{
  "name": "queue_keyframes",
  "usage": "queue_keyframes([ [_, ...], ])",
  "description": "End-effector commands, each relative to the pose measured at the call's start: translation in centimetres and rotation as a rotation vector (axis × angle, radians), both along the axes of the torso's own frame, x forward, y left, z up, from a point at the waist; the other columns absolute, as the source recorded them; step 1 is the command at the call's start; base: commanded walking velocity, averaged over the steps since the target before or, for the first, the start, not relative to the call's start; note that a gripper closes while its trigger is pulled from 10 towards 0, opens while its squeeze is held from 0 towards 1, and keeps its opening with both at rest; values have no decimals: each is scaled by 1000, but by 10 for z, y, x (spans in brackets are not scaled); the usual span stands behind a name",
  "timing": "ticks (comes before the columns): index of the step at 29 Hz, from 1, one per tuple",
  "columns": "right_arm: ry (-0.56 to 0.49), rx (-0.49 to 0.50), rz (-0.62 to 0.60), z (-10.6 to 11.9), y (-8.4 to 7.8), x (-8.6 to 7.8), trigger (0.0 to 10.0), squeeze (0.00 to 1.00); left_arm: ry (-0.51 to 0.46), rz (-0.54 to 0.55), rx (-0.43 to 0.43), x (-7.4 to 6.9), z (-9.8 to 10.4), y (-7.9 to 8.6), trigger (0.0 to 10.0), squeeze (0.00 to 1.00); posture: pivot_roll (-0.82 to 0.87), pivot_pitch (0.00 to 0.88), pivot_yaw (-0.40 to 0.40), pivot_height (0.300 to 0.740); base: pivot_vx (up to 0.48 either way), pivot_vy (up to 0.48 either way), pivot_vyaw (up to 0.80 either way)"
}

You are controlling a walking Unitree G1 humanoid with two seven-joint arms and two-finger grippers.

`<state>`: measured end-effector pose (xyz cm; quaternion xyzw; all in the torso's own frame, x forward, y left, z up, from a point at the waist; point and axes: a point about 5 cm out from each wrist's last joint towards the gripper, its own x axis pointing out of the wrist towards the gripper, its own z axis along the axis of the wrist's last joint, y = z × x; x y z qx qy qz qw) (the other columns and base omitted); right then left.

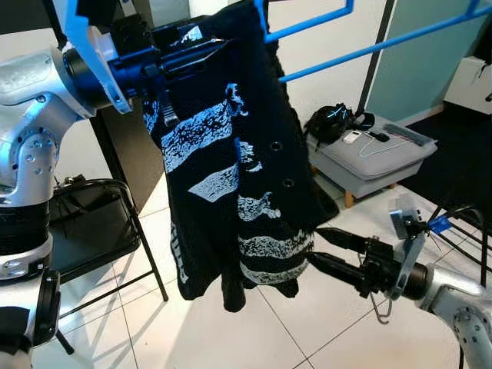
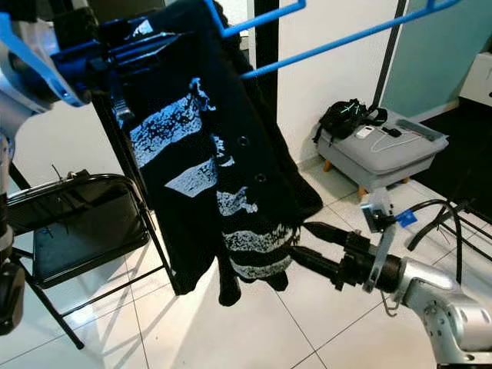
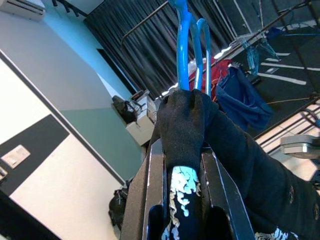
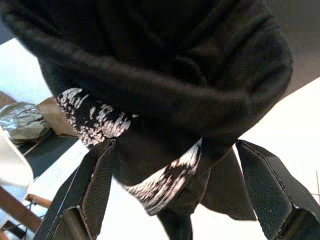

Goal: Hang hanger

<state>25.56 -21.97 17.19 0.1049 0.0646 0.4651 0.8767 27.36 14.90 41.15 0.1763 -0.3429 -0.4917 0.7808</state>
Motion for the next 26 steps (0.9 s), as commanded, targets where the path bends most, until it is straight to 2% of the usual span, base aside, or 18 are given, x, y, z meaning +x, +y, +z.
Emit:
queue_keyframes([
  [1, -21, 14, -13, 3, 0, 3, 10000, 0, -43, -27, -22, -8, 10, -3, 0, 0, 9, 0, 57, 740, 0, 0, 0],
  [8, -35, 83, -12, 6, 7, 9, 10000, 0, -43, -79, -42, -12, 13, -5, 0, 0, 17, 0, 56, 740, 0, 0, 0],
  [18, -50, 126, 12, 10, 14, 13, 10000, 0, -45, -90, -46, -13, 15, -5, 0, 0, 19, 0, 56, 740, 0, 0, 0],
  [26, 21, 194, 139, 8, 21, 4, 10000, 0, -55, -84, -71, -14, 19, -2, 0, 0, 19, 0, 46, 740, 0, 0, 0],
])
